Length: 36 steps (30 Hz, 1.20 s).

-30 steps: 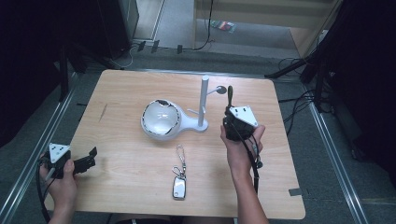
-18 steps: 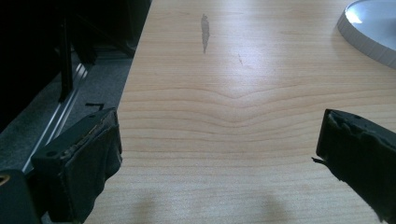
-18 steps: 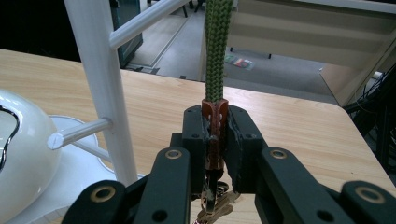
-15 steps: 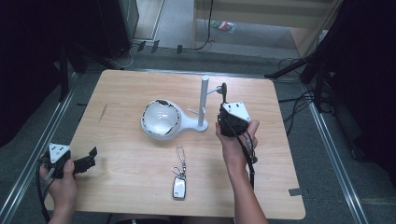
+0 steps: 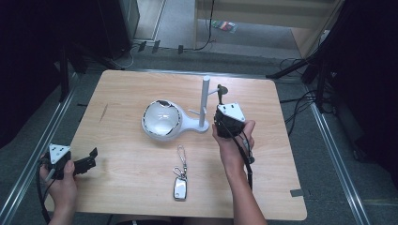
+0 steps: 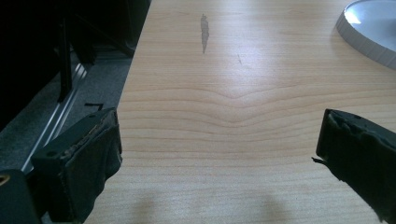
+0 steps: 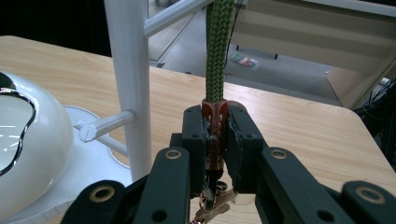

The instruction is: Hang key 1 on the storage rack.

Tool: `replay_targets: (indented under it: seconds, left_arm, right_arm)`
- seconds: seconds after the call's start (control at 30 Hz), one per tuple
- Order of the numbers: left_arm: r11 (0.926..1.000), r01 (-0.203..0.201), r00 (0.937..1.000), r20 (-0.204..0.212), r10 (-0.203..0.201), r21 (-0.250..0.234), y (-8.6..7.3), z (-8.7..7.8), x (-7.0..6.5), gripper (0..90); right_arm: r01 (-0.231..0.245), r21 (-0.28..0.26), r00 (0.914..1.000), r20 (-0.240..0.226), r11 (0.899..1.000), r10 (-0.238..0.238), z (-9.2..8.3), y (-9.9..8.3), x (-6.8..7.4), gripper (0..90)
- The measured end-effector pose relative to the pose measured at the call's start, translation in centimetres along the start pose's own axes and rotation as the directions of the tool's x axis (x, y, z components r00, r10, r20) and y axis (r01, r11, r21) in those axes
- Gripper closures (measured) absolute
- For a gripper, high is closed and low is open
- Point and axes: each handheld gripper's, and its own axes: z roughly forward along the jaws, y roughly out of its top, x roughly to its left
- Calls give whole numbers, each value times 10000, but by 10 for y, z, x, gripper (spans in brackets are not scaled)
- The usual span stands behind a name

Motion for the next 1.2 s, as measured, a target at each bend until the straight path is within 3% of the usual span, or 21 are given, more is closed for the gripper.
replay_targets:
  seconds: [0.53,1.03,1.13,1.2]
  left_arm:
    - [10000,29,10000,26,-29,11,0,0,0,3]
    - [10000,51,10000,17,-51,8,0,0,1,3]
    - [10000,53,10000,18,-53,10,0,0,1,3]
    - [10000,52,10000,20,-52,11,0,0,1,3]
  right_arm:
    - [369,166,9988,-343,9992,-363,7,-5,13,794]
    - [395,367,9974,-620,9985,-371,15,-15,21,787]
    - [435,345,9970,-659,9985,-412,15,-15,23,774]
    - [582,223,9952,-800,9981,-563,15,-16,23,711]
